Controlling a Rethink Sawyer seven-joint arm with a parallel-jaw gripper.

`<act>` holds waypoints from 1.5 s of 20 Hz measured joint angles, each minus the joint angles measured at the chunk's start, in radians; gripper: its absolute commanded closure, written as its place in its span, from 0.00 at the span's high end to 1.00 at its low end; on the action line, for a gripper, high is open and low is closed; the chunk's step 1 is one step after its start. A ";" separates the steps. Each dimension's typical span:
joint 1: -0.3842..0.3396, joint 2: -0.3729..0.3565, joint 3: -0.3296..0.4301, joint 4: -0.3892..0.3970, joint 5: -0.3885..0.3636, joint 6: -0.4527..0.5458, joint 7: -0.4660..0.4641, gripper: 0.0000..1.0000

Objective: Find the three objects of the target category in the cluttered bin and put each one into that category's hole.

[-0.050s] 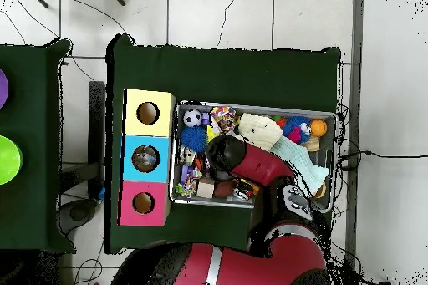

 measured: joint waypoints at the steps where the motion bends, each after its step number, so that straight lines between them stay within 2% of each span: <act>1: 0.000 0.000 0.000 0.000 0.000 0.000 0.000 0.00; 8: 0.000 0.007 0.000 -0.007 0.000 0.000 0.000 0.00; 9: 0.000 0.016 0.000 -0.014 0.000 0.000 0.000 1.00; 30: 0.043 0.029 -0.036 -0.022 -0.001 0.000 0.000 1.00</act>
